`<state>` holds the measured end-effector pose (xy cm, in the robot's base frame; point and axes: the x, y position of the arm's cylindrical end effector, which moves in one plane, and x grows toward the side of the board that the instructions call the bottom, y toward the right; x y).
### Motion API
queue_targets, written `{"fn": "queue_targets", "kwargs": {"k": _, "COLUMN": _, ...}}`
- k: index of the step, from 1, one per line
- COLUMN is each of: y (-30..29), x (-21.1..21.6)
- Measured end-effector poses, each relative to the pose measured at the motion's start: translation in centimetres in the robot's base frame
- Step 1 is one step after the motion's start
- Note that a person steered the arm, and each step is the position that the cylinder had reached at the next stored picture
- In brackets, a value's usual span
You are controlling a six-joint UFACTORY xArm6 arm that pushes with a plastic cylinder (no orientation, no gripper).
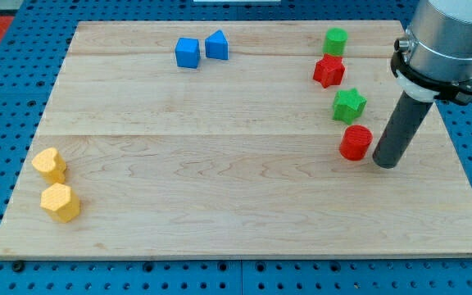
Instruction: Move the red circle below the green star
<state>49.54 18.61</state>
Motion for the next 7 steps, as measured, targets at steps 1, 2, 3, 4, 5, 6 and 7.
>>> {"fn": "queue_targets", "kwargs": {"k": 1, "y": -7.1, "x": 1.1}}
{"fn": "queue_targets", "kwargs": {"k": 2, "y": -11.5, "x": 1.1}}
{"fn": "queue_targets", "kwargs": {"k": 3, "y": -11.9, "x": 0.9}}
{"fn": "queue_targets", "kwargs": {"k": 4, "y": -12.1, "x": 0.9}}
{"fn": "queue_targets", "kwargs": {"k": 5, "y": -11.6, "x": 1.0}}
{"fn": "queue_targets", "kwargs": {"k": 6, "y": -11.3, "x": 1.0}}
{"fn": "queue_targets", "kwargs": {"k": 7, "y": -11.3, "x": 0.9}}
